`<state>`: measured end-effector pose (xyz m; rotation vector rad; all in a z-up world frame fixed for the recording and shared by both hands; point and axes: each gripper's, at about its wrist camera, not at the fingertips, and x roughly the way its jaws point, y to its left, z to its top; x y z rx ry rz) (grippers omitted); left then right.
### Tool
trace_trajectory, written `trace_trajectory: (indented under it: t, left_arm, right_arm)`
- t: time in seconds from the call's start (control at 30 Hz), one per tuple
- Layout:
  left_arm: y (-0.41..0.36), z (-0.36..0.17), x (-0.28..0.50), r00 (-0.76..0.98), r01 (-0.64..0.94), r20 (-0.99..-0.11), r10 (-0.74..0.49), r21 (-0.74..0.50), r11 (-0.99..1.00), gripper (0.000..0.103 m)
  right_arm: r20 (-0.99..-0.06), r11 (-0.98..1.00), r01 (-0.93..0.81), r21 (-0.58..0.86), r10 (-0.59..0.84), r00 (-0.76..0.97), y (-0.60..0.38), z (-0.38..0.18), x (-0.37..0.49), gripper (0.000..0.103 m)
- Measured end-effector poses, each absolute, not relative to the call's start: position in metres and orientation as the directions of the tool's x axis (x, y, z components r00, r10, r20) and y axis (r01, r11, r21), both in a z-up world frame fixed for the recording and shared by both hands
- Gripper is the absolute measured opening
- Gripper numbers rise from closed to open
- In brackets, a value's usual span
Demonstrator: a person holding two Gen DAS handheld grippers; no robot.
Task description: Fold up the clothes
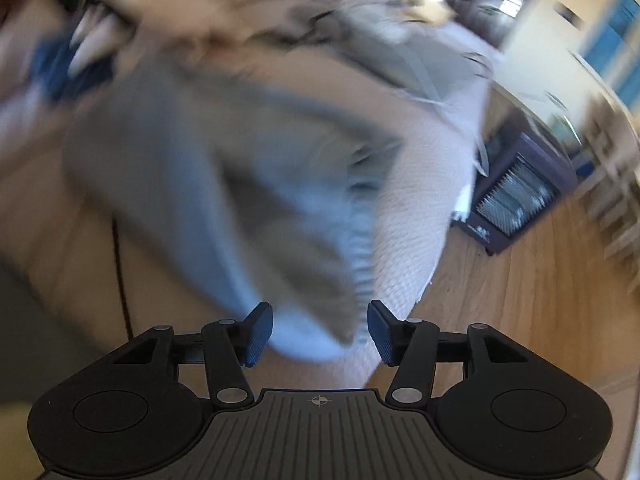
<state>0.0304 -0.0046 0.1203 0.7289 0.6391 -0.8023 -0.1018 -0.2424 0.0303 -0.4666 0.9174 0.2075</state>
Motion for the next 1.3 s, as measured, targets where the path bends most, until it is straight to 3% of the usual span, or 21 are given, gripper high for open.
trace_trajectory:
  t: [0.13, 0.27, 0.37, 0.4, 0.43, 0.57, 0.87, 0.9, 1.3]
  left_arm:
    - [-0.03, 0.103, 0.015, 0.488, 0.863, -0.757, -0.434, 0.346, 0.368, 0.081]
    - [-0.055, 0.073, 0.007, 0.458, 0.889, -0.775, -0.436, 0.402, 0.221, 0.073]
    - [-0.067, 0.054, 0.01, 0.439, 0.898, -0.809, -0.39, 0.403, 0.175, 0.045]
    - [-0.068, 0.049, 0.015, 0.426, 0.905, -0.831, -0.359, 0.384, 0.183, 0.022]
    - [-0.066, 0.048, 0.021, 0.403, 0.913, -0.854, -0.329, 0.349, 0.211, 0.005]
    - [-0.037, 0.079, 0.04, 0.333, 0.915, -0.871, -0.362, 0.206, 0.347, 0.005]
    - [0.005, 0.1, 0.082, 0.42, 0.815, -0.841, -0.341, 0.185, 0.549, 0.005]
    - [0.006, 0.097, 0.087, 0.419, 0.807, -0.844, -0.334, 0.178, 0.563, 0.005]
    - [0.004, 0.029, 0.15, 0.384, 0.724, -0.888, -0.252, 0.119, 0.68, 0.009]
  right_arm:
    - [-0.827, 0.793, -0.484, -0.369, -0.043, 0.561, -0.228, 0.011, -0.105, 0.052]
    - [-0.83, 0.739, -0.529, -0.418, -0.074, 0.553, -0.224, -0.002, -0.105, 0.052]
    - [-0.831, 0.714, -0.547, -0.437, -0.089, 0.549, -0.223, -0.008, -0.107, 0.05]
    - [-0.832, 0.711, -0.548, -0.44, -0.092, 0.548, -0.223, -0.009, -0.106, 0.046]
    - [-0.831, 0.705, -0.553, -0.444, -0.094, 0.548, -0.223, -0.009, -0.107, 0.032]
    - [-0.793, 0.69, -0.528, -0.496, -0.112, 0.599, -0.226, 0.009, -0.113, 0.012]
    - [-0.629, 0.739, -0.426, -0.523, 0.003, 0.777, -0.222, 0.101, -0.044, 0.009]
    - [-0.619, 0.753, -0.414, -0.512, 0.011, 0.785, -0.224, 0.103, -0.03, 0.005]
    - [-0.729, 0.846, -0.439, -0.302, 0.092, 0.679, -0.245, 0.033, 0.079, 0.005]
